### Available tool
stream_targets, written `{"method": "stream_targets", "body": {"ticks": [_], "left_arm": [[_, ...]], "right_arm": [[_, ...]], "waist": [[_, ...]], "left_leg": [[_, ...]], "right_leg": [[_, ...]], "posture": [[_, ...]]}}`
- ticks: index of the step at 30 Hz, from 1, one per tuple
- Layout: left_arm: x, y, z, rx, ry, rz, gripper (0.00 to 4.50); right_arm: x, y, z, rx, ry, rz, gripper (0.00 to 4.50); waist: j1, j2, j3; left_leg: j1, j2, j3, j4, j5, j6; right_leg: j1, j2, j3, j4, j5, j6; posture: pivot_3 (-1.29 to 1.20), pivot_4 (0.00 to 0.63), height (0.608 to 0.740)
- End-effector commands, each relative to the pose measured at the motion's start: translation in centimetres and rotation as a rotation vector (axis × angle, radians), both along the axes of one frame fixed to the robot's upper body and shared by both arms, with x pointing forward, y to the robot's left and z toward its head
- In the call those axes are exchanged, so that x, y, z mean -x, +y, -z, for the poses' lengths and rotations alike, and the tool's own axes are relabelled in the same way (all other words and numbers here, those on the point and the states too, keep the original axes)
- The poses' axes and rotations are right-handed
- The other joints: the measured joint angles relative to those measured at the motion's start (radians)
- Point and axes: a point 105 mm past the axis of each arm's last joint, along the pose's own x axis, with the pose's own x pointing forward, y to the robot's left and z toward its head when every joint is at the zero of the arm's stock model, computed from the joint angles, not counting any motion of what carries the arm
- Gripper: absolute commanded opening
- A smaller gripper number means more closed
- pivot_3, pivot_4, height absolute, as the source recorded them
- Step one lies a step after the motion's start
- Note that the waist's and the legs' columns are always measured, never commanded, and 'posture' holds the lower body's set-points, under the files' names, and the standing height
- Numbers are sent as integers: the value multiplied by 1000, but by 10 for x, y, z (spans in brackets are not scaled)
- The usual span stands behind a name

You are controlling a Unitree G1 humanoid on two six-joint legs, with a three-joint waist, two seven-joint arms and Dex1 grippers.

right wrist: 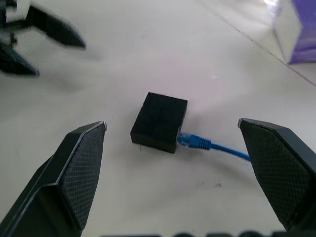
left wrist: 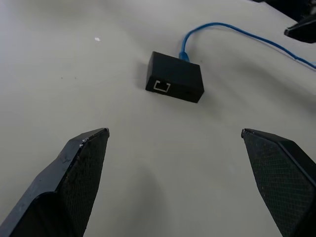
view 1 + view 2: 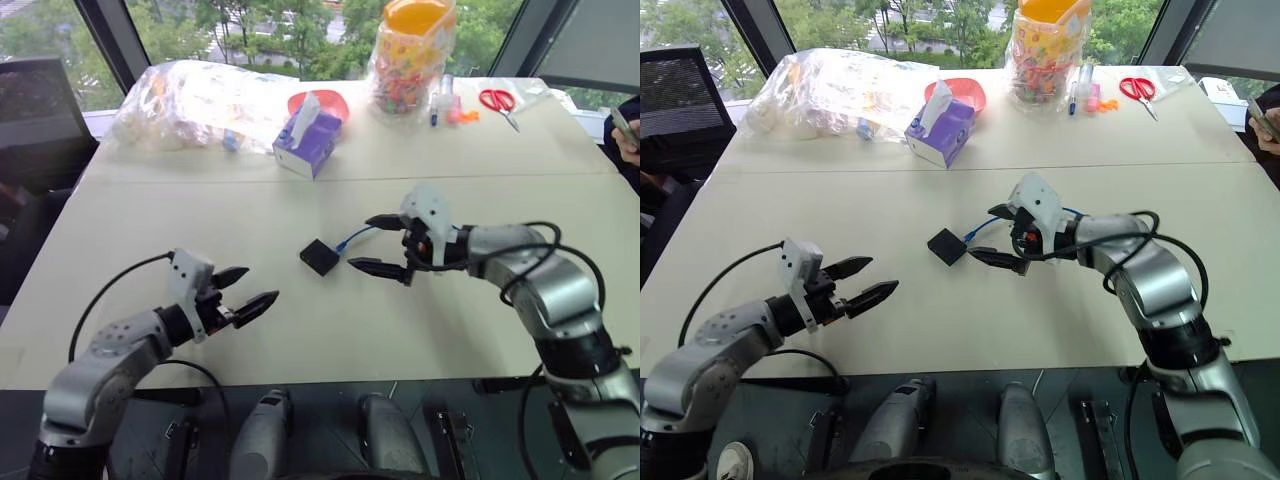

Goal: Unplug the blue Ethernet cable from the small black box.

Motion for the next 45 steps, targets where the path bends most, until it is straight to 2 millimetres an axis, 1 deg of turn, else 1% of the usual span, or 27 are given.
{"method": "stream_targets", "body": {"ticks": [1, 4, 7, 10, 12, 14, 16, 20, 23, 26, 29, 31, 32, 34, 36, 37, 38, 41, 43, 45], "left_arm": [[-17, 13, -22, 12, -76, -40, 4473], [-26, 15, -30, 13, -102, -46, 4473], [-28, 12, -34, -3, -123, -22, 4473], [-29, 10, -37, -7, -139, -17, 4473], [-28, 7, -38, -28, -156, -2, 4473], [-24, 2, -35, -84, -175, 31, 4473], [-17, -5, -29, -132, -178, 77, 4473], [-10, -11, -27, -142, -188, 95, 4473], [-9, -10, -27, -152, -196, 88, 4473], [-7, -8, -26, -166, -203, 75, 4473], [-6, -7, -25, -176, -212, 59, 4500], [-6, -6, -25, -172, -213, 49, 4500], [-6, -6, -26, -171, -213, 47, 4500], [-6, -5, -26, -166, -212, 39, 4500], [-8, -3, -28, -145, -206, 30, 4500], [-9, -2, -30, -127, -203, 25, 4500], [-10, -3, -33, -98, -200, 21, 4500], [-14, -7, -48, 0, -191, 17, 4500], [-17, -9, -52, 19, -179, 30, 4500], [-17, -12, -52, 17, -163, 51, 4500]], "right_arm": [[-14, 3, -5, 159, -62, -110, 4500], [-28, 7, -5, 307, -112, -212, 4500], [-44, 9, 1, 509, -165, -336, 4500], [-57, 9, 8, 632, -171, -408, 4500], [-63, 16, 14, 710, -142, -463, 4500], [-64, 25, 16, 750, -127, -515, 4500], [-69, 37, 16, 772, -147, -533, 4500], [-70, 57, 20, 810, -148, -563, 4500], [-70, 60, 25, 861, -148, -583, 4500], [-70, 63, 30, 899, -147, -597, 4500], [-69, 69, 37, 940, -163, -609, 3618], [-68, 74, 38, 939, -167, -615, 2715], [-68, 75, 38, 937, -168, -617, 2161], [-66, 78, 39, 927, -172, -629, 1260], [-66, 80, 38, 913, -194, -640, 242], [-67, 80, 37, 912, -214, -641, 114], [-69, 79, 36, 913, -246, -638, 114], [-77, 80, 28, 891, -419, -620, 114], [-82, 83, 18, 806, -557, -583, 114], [-84, 88, 3, 683, -747, -533, 114]], "waist": [[-1, 0, 0], [-6, 0, 0], [-12, 0, 0], [-24, 0, 1], [-32, 0, 1], [-36, 0, 1], [-40, 0, 1], [-45, 0, 1], [-45, 0, 1], [-48, 0, 1], [-54, 0, 1], [-58, 0, 1], [-59, 0, 1], [-61, 0, 1], [-60, 0, 1], [-60, 0, 1], [-59, 0, 1], [-57, 0, 1], [-56, 0, 1], [-56, 0, 1]], "left_leg": [[0, 0, 0, 1, 0, 0], [0, 0, 0, 0, 0, 0], [0, 0, 0, -2, 0, 0], [0, 0, 0, -3, 0, 0], [0, 0, 0, -3, 1, -1], [1, 0, 0, -3, 1, -2], [2, 0, 0, -3, 1, -2], [7, 0, 0, -8, 2, -3], [9, 1, -2, -13, 6, -8], [10, 1, -2, -13, 6, -8], [11, 1, -2, -13, 6, -8], [14, 1, -2, -13, 6, -8], [17, 1, -2, -13, 6, -9], [20, 1, -2, -14, 6, -9], [22, 2, -2, -14, 6, -9], [22, 2, -2, -14, 6, -9], [22, 2, -2, -14, 6, -9], [22, 2, -2, -14, 6, -9], [22, 2, -2, -14, 6, -9], [22, 2, -2, -14, 6, -9]], "right_leg": [[0, 0, 0, 0, 0, 0], [0, 0, 0, 0, 0, 1], [-2, 0, 0, 0, 0, 2], [-2, 1, 0, 1, 2, 5], [-2, 1, 0, 2, 2, 5], [-2, 1, 0, 3, 2, 5], [-2, 1, 1, 6, 2, 5], [-3, 1, 1, 13, 2, 5], [-5, 3, 1, 14, 2, 5], [-4, 3, 1, 15, 2, 5], [-3, 3, 1, 15, 1, 4], [-1, 3, 2, 15, 0, 2], [1, 4, 2, 15, 0, 2], [3, 4, 2, 16, -1, 0], [4, 4, 3, 18, -1, -1], [4, 5, 3, 18, -2, -1], [4, 5, 3, 18, -2, -2], [4, 5, 3, 18, -2, -2], [4, 5, 3, 18, -2, -2], [4, 5, 3, 18, -2, -1]], "posture": [[0, 150, 728], [0, 150, 728], [0, 150, 728], [0, 150, 728], [0, 150, 728], [0, 150, 728], [0, 150, 728], [0, 150, 728], [0, 150, 728], [0, 150, 728], [0, 150, 728], [0, 150, 728], [0, 150, 728], [0, 150, 728], [0, 150, 728], [0, 150, 728], [0, 150, 728], [0, 150, 728], [0, 150, 728], [0, 150, 728]]}}
